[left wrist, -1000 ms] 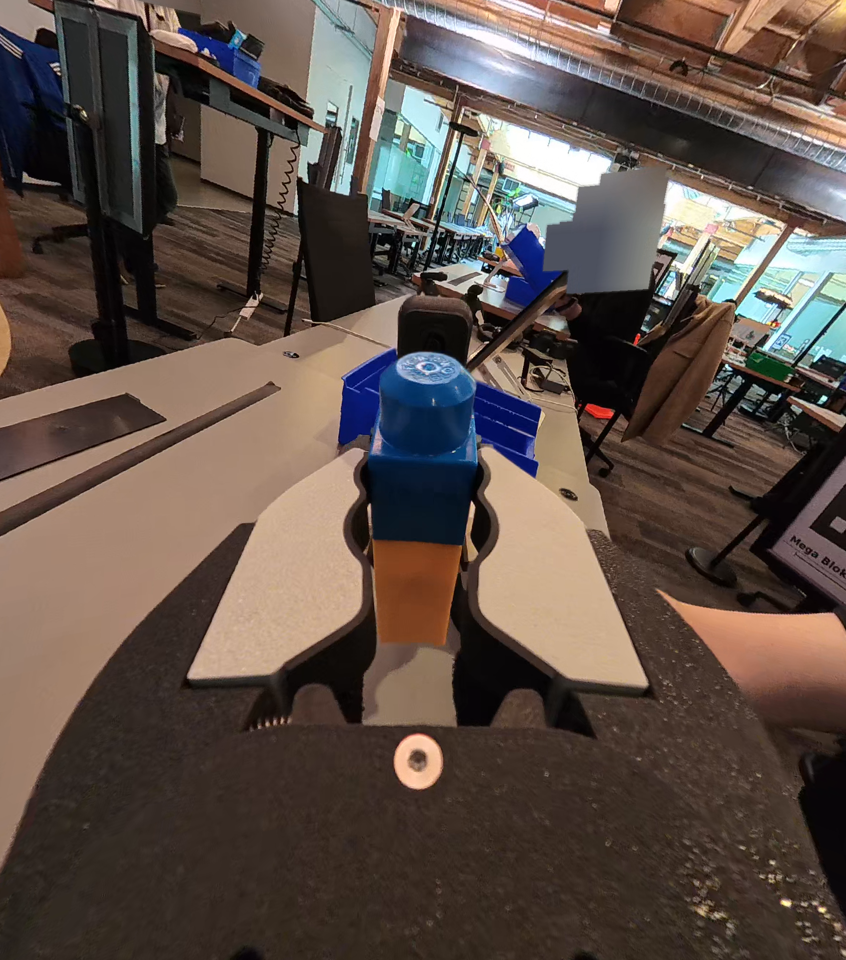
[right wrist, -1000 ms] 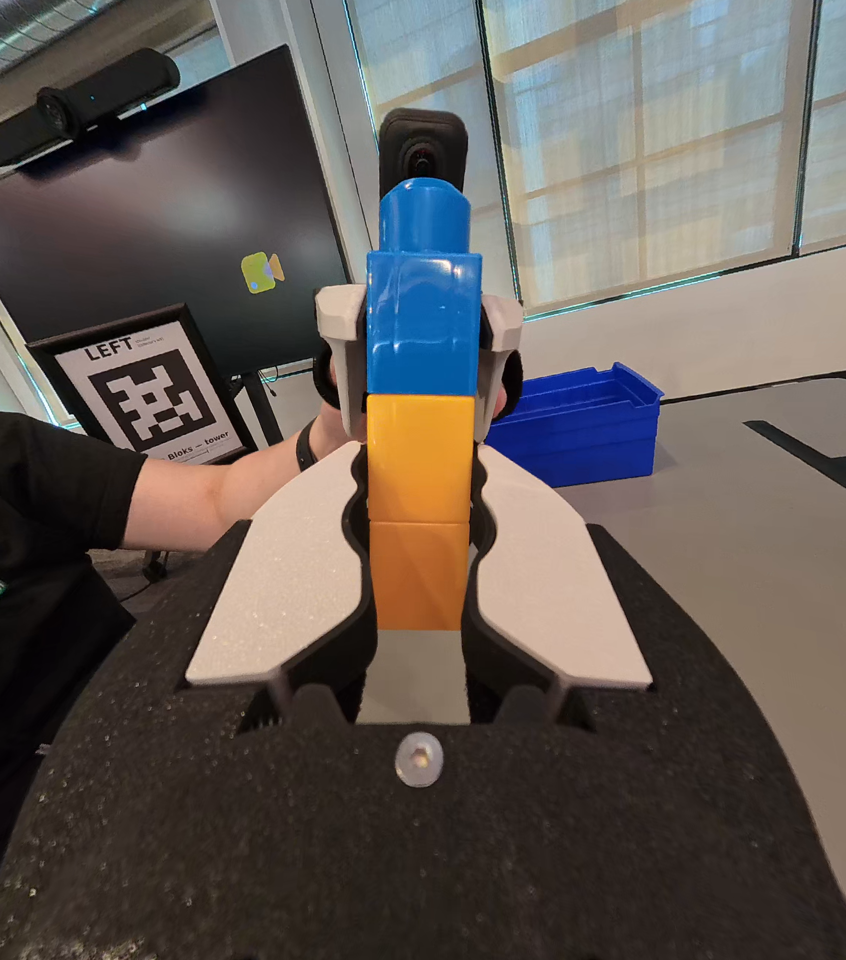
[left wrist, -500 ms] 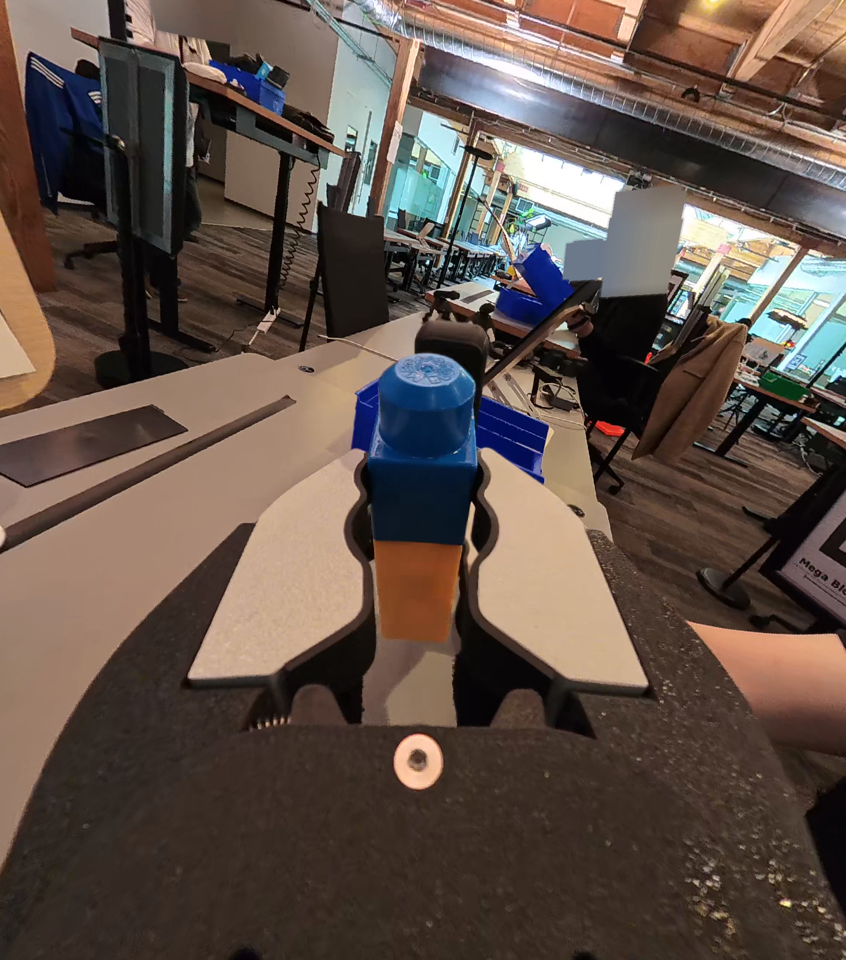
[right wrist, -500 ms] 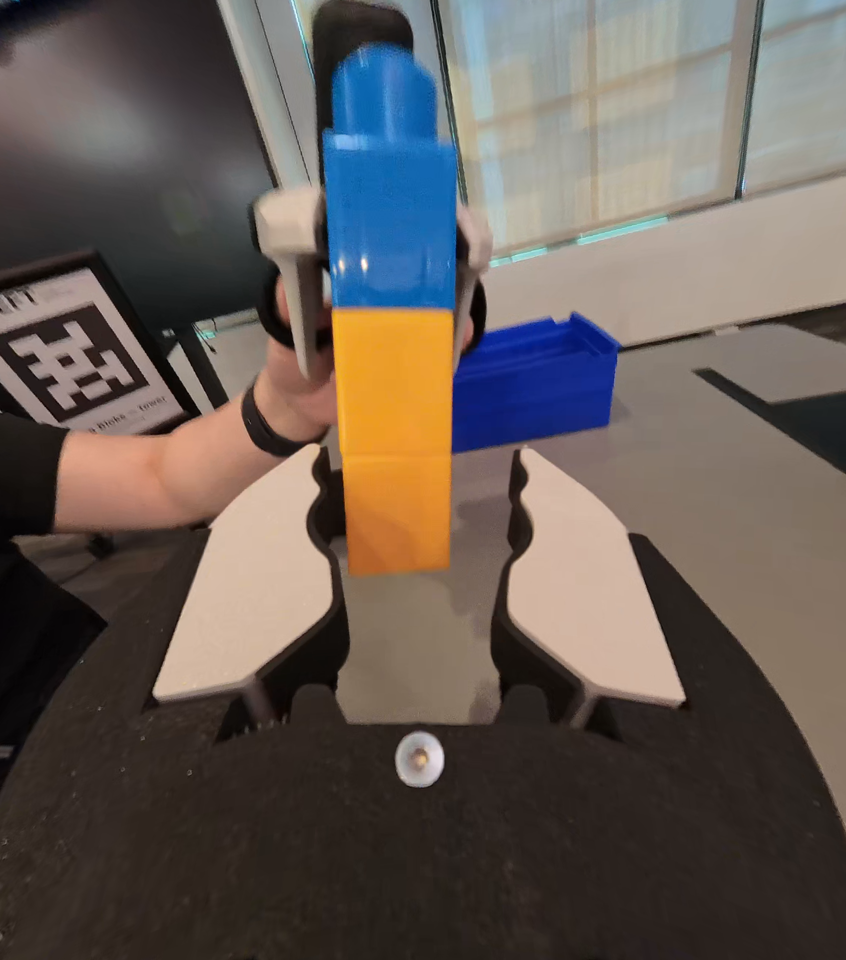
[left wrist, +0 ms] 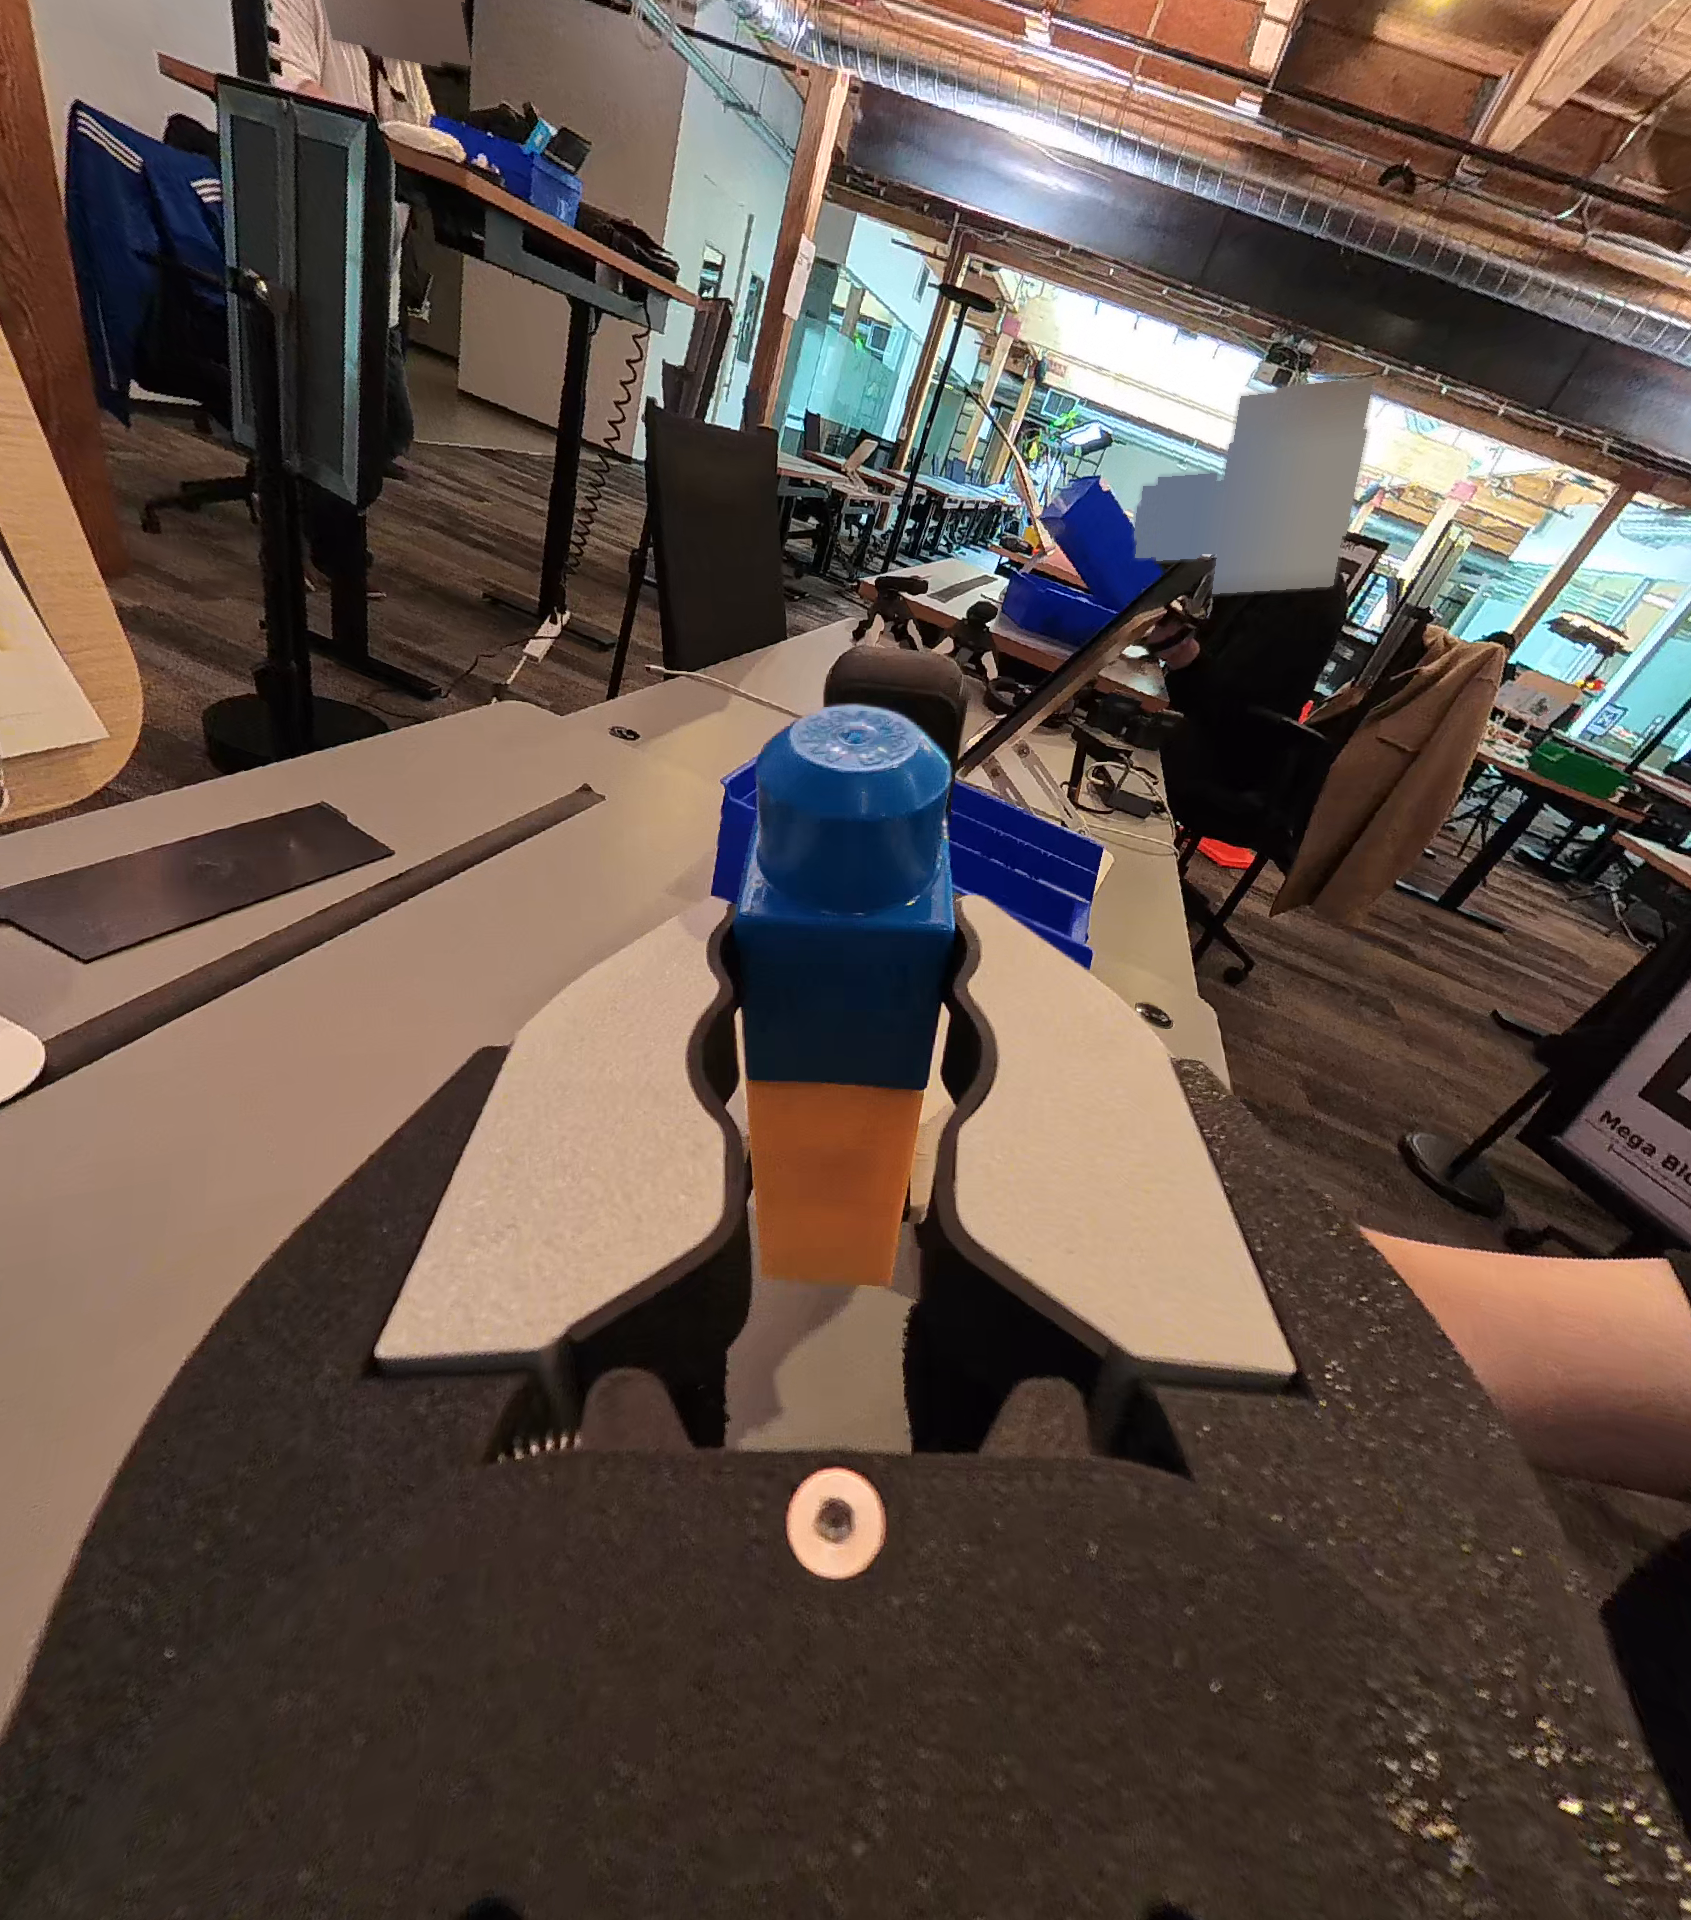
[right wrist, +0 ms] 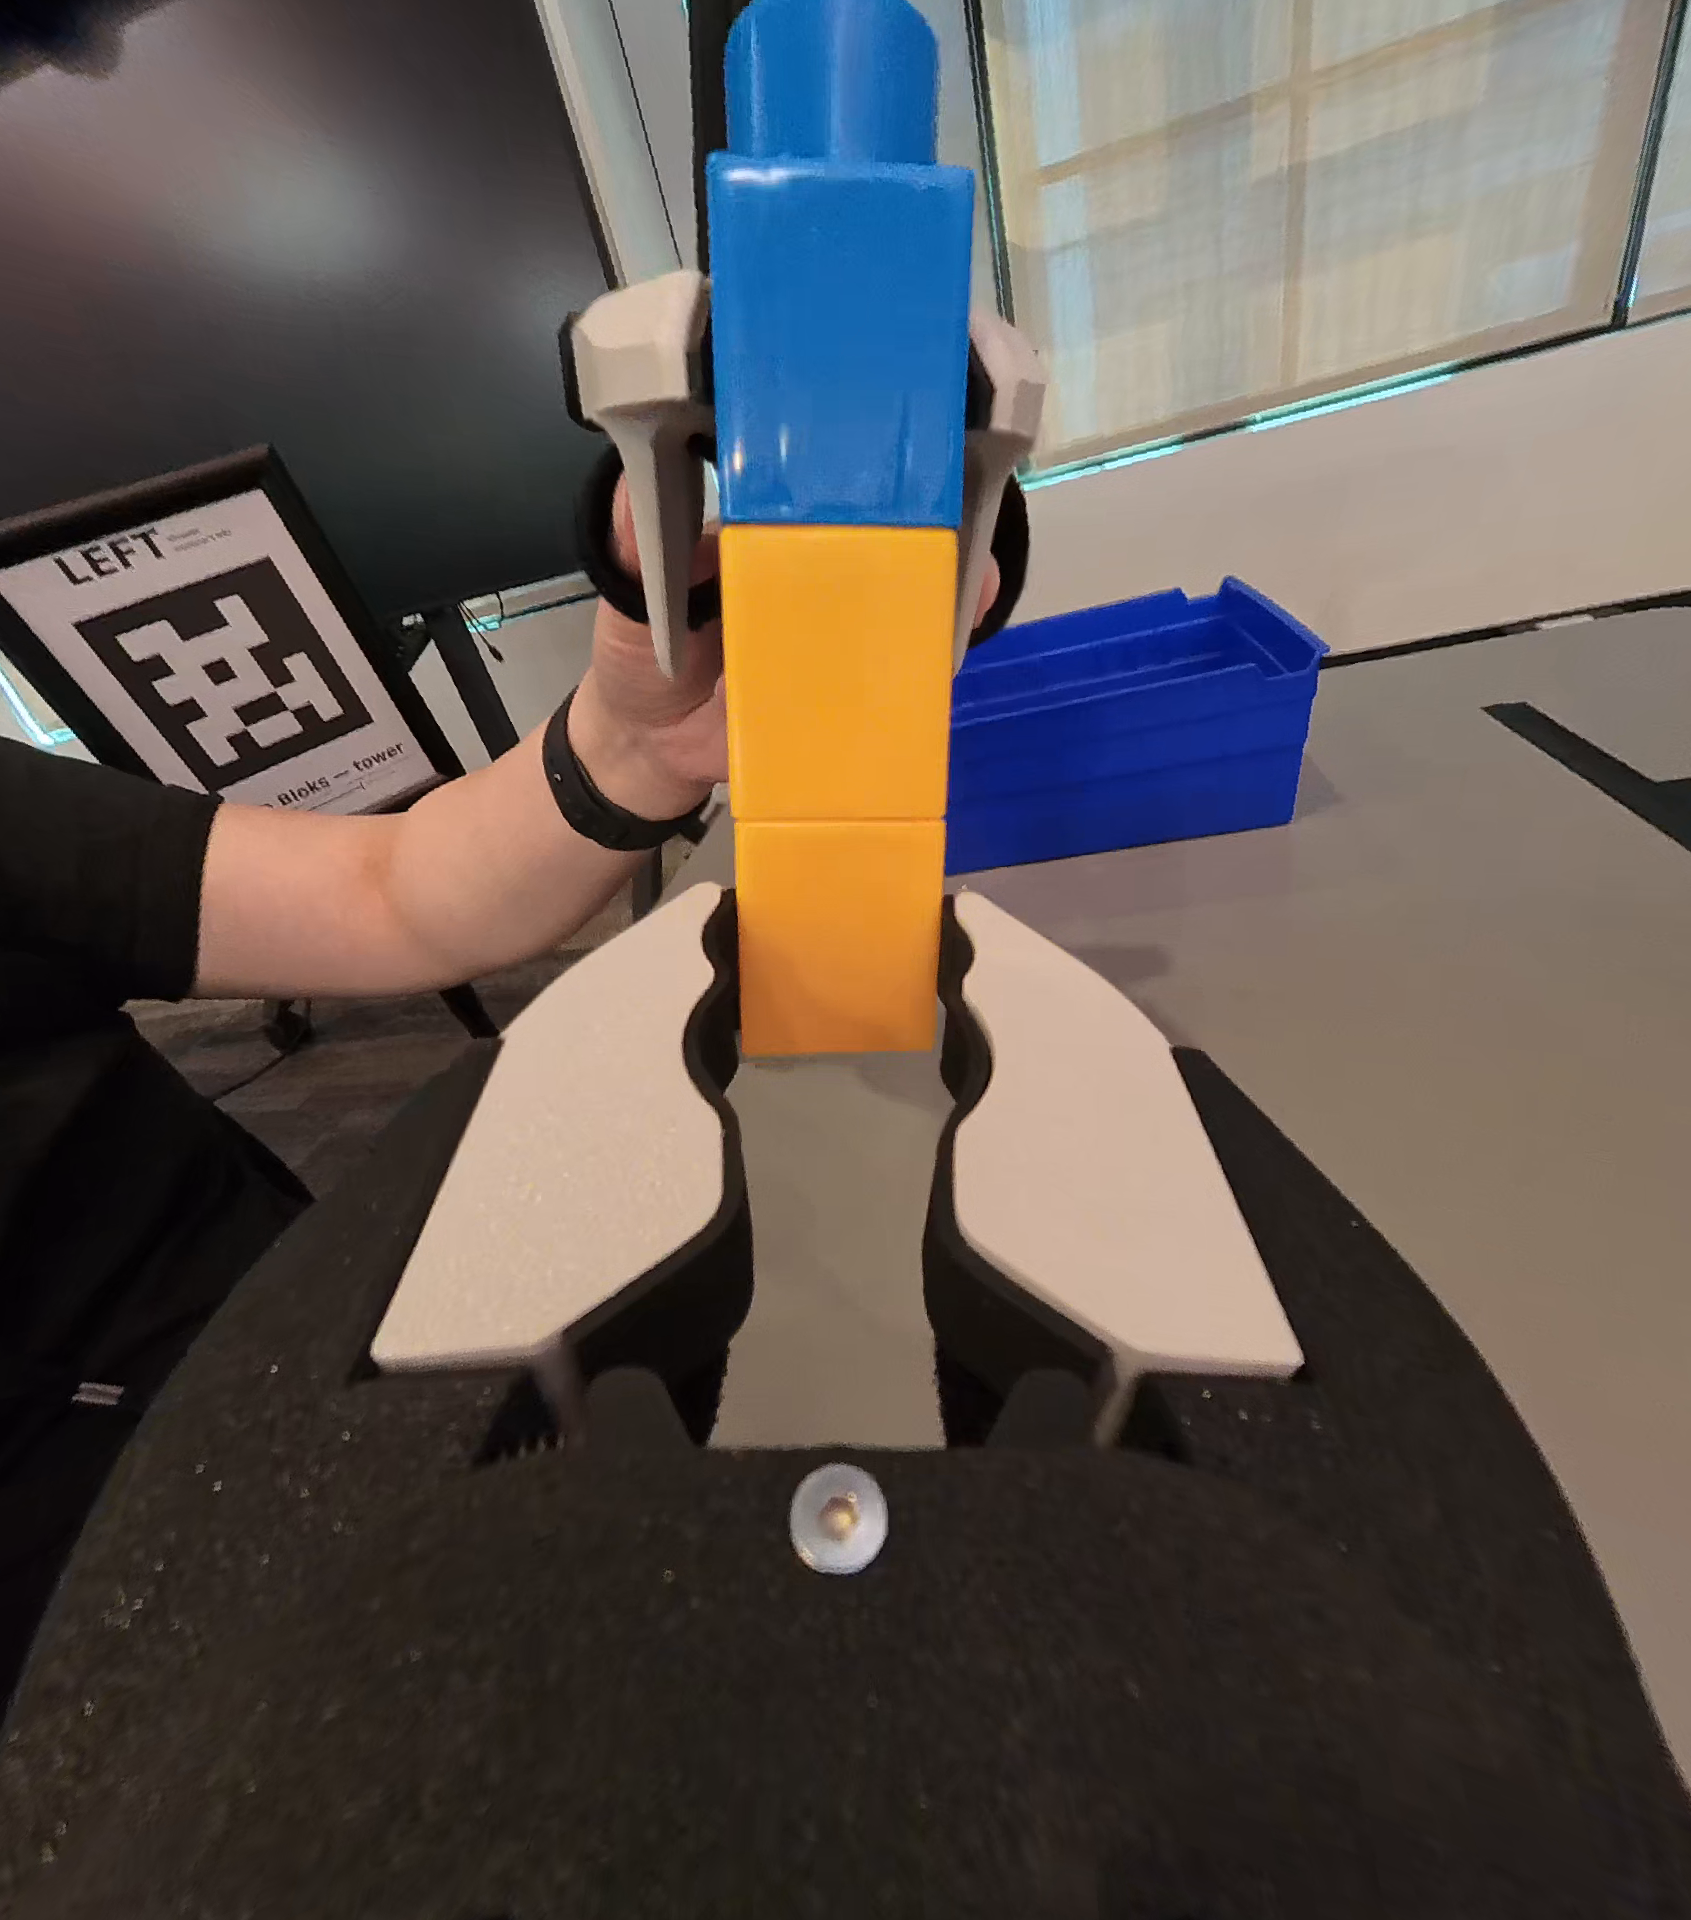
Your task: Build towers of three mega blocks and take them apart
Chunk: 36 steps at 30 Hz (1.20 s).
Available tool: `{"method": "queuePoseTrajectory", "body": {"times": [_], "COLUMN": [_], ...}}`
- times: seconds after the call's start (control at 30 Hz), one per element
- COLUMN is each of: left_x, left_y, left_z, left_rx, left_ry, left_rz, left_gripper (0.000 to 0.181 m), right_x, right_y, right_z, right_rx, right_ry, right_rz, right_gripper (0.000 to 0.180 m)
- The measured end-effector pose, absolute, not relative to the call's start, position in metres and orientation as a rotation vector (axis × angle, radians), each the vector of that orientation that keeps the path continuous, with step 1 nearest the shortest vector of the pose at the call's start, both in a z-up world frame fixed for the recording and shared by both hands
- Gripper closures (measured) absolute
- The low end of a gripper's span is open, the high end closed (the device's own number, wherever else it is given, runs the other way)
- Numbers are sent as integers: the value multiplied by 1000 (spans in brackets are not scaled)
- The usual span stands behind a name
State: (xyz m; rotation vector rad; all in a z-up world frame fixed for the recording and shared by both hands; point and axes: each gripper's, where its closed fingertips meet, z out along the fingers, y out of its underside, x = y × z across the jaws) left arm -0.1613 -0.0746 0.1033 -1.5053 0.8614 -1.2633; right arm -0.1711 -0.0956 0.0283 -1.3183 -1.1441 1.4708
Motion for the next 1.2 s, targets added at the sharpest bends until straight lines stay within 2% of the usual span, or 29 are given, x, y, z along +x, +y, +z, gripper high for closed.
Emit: {"method": "queuePoseTrajectory", "body": {"times": [0.4, 0.47, 0.57, 0.73, 0.8, 0.87, 1.17, 1.2], "left_x": [-160, -157, -151, -142, -142, -144, -152, -153], "left_y": [-82, -86, -92, -105, -106, -106, -107, -106], "left_z": [111, 104, 89, 72, 69, 67, 62, 61], "left_rx": [-1491, -1512, -1549, -1568, -1574, -1577, -1591, -1603], "left_ry": [893, 944, 1044, 1159, 1168, 1159, 1144, 1130], "left_rz": [-1221, -1203, -1147, -1101, -1103, -1115, -1131, -1127], "left_gripper": [145, 145, 145, 145, 145, 145, 144, 140], "right_x": [-171, -169, -166, -165, -166, -168, -176, -176], "right_y": [-100, -100, -99, -108, -110, -116, -114, -114], "right_z": [39, 48, 47, 33, 30, 28, 21, 21], "right_rx": [-1250, -1227, -1266, -1331, -1346, -1339, -1379, -1380], "right_ry": [-1139, -1111, -1137, -1258, -1284, -1327, -1367, -1370], "right_rz": [1469, 1462, 1389, 1367, 1346, 1339, 1267, 1267], "right_gripper": [144, 126, 124, 135, 134, 144, 144, 144]}}
